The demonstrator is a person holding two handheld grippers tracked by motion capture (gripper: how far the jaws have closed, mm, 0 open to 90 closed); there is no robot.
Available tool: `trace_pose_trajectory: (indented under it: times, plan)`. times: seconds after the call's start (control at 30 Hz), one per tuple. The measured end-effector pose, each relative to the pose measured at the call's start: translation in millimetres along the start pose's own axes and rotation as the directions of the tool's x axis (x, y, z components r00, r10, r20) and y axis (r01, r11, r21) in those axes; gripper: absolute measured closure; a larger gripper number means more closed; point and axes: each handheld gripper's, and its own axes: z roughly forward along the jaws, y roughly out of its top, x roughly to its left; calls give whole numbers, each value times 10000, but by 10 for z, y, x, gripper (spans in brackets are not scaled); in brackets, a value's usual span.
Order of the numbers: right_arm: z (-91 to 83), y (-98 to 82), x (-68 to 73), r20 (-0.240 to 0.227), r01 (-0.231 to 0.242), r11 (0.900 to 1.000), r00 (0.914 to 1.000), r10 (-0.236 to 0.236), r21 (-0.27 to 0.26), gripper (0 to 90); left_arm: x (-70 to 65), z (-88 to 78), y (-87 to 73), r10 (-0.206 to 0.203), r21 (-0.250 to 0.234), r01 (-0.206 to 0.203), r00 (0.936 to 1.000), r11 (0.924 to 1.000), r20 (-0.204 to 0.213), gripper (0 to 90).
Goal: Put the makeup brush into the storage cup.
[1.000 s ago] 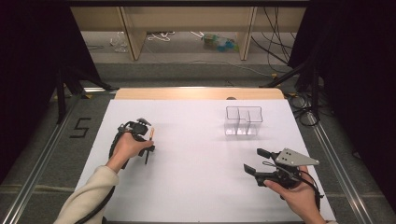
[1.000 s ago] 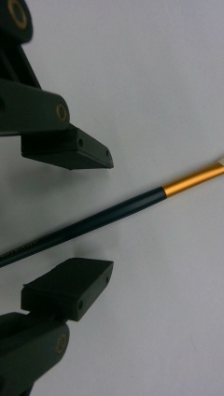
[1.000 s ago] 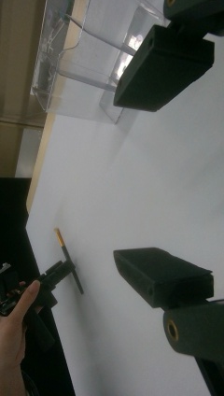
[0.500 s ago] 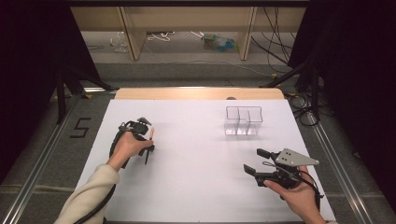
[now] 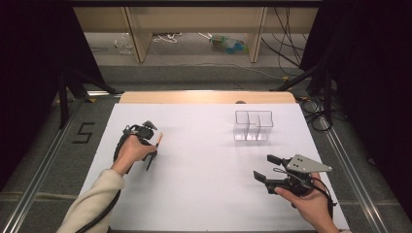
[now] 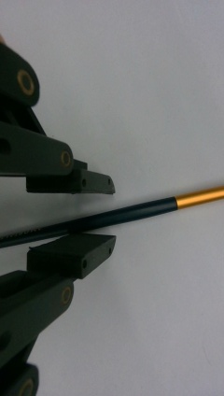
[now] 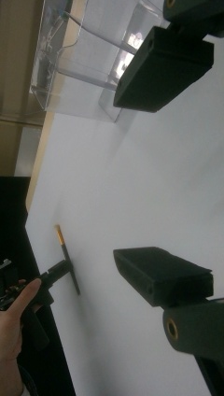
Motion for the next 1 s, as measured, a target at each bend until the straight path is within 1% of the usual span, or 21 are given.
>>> trace_pose_trajectory:
  times: [0.03, 0.1, 0.13, 0.17, 0.27, 0.3, 0.37, 0.4, 0.43, 0.47, 0.53, 0.63, 0.67, 0.73, 0.77, 0.8, 0.83, 0.87, 0.9, 0.97, 1.0]
  plan:
    - [-1, 0, 0, 3, -4, 10000, 10000, 4, 3, 235, -6, 2, 3, 44, 24, -44, 10000, 10000, -23, 717]
    - [-2, 0, 1, -2, -8, 10000, 10000, 8, 13, 236, -22, 1, 10, 51, 130, -51, 10000, 9999, 3, 752]
    - [-1, 0, 0, -4, 11, 10000, 10000, -11, 5, 236, -20, 2, 15, 199, 145, -198, 9998, 9997, -28, 769]
    - [-1, 0, 0, 12, 4, 10000, 10000, -4, 12, 236, -30, -3, 19, 189, 263, -189, 9998, 9995, -26, 780]
    - [-1, -2, -3, 7, -2, 10000, 10000, 2, 15, 236, -43, 3, 28, 354, 305, -353, 9994, 9989, -30, 828]
    - [-19, 2, -5, 101, 2, 9998, 9999, -4, 218, 237, -54, 2, 30, 364, 371, -364, 9993, 9987, -14, 833]
    - [-5, -2, -6, 29, -17, 10000, 10000, 17, 96, 236, -58, 1, 33, 448, 384, -444, 9990, 9983, -96, 833]
    - [-5, -4, -3, 121, -45, 10000, 9999, 44, 63, 237, -57, 3, 32, 496, 354, -492, 9987, 9982, -99, 834]
    - [-3, -7, 7, 123, -198, 9998, 9997, 198, 69, 237, -55, 1, 30, 503, 369, -500, 9987, 9981, -71, 834]
    - [-16, -2, 5, 45, -225, 9994, 9997, 223, 256, 238, -57, 5, 25, 374, 296, -374, 9993, 9989, -16, 835]
    - [-15, -2, 6, 39, -233, 9994, 9997, 232, 241, 238, -54, 5, 24, 370, 292, -370, 9993, 9989, 2, 837]
    - [-19, -1, 9, 7, -308, 9991, 9995, 308, 299, 238, -51, 0, 25, 530, 330, -529, 9986, 9981, -10, 838]
    - [-43, 9, 3, -1, -277, 9979, 9996, 277, 590, 239, -51, -1, 25, 529, 326, -528, 9986, 9981, -8, 839]
    - [-43, 9, 3, 0, -279, 9979, 9996, 280, 585, 239, -49, 0, 23, 517, 297, -516, 9987, 9982, -4, 839]
    - [-42, 9, 0, 18, -262, 9980, 9997, 261, 582, 239, -55, 3, 16, 376, 198, -377, 9993, 9991, 43, 839]
    - [-42, 9, 0, 18, -262, 9980, 9997, 261, 582, 239, -55, 3, 16, 376, 198, -377, 9993, 9991, 43, 840]
    - [-23, 1, -3, 35, -210, 9991, 9998, 209, 380, 239, -55, 6, 11, 380, 128, -380, 9993, 9992, 60, 840]
    - [-16, -1, -13, 89, -46, 9997, 10000, 44, 237, 239, -58, 5, 8, 320, 90, -320, 9995, 9994, 36, 840]
    - [-28, 3, -12, 147, -40, 9992, 9999, 34, 389, 239, -48, -5, 7, 456, 146, -457, 9990, 9988, 37, 840]
    - [-28, 3, -12, 150, -35, 9992, 9999, 30, 391, 239, -48, -4, 4, 433, 82, -433, 9991, 9990, 47, 840]
    - [-17, 0, -15, 44, -53, 9996, 10000, 52, 269, 239, -42, -5, 4, 508, 14, -508, 9987, 9987, 33, 840]
